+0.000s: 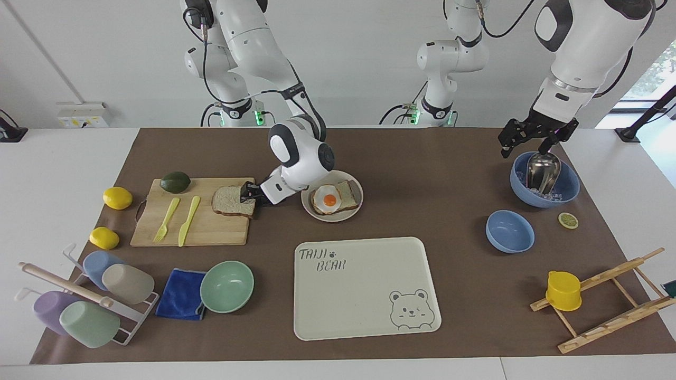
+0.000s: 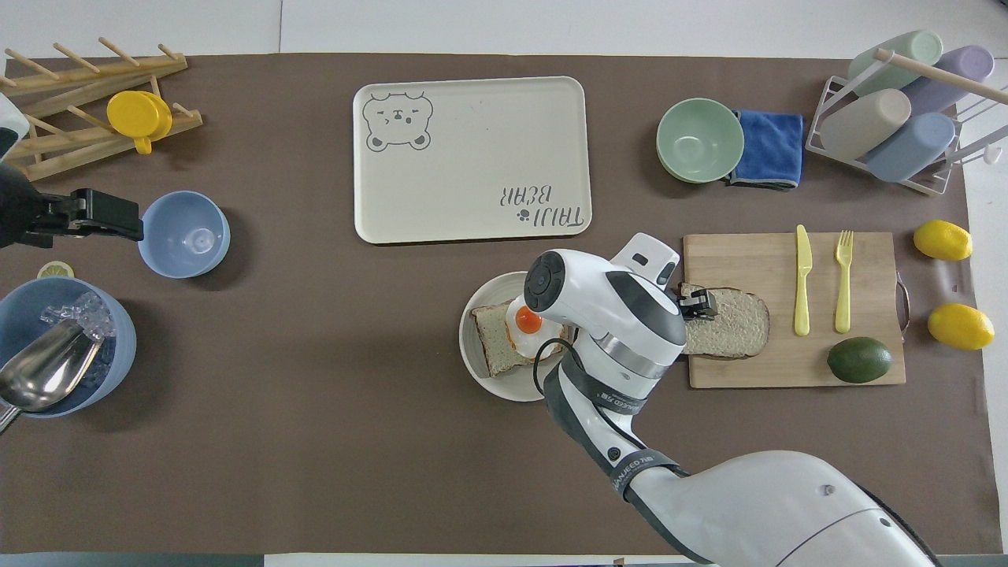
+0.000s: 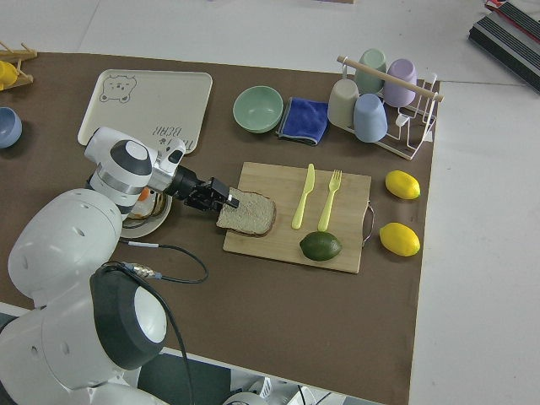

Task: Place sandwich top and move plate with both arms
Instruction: 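Grasp the bread slice edge with the right gripper, then lift the bread and carry it over the egg plate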

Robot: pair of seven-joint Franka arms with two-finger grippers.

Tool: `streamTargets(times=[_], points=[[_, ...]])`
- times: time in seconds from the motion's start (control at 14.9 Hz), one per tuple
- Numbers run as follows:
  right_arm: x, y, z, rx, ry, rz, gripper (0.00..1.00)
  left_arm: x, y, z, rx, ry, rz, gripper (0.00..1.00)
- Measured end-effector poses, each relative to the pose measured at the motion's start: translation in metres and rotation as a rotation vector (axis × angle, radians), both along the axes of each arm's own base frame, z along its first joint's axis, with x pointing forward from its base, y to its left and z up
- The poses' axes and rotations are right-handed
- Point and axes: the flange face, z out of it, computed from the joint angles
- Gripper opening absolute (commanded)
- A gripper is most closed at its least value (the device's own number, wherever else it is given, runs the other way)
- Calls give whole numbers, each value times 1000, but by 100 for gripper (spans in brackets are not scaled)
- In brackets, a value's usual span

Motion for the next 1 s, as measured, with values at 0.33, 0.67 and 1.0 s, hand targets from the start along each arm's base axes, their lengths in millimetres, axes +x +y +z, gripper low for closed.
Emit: streamTargets(times=[0.33,0.67,1.0], points=[[-1,0,0,0,0,0,0,0,0,0,0,0,0,100],[5,0,18,-10,-5,-8,0,0,0,0,0,0,0,100],[8,37,75,-64,43,23,0,0,0,0,0,0,0,100]])
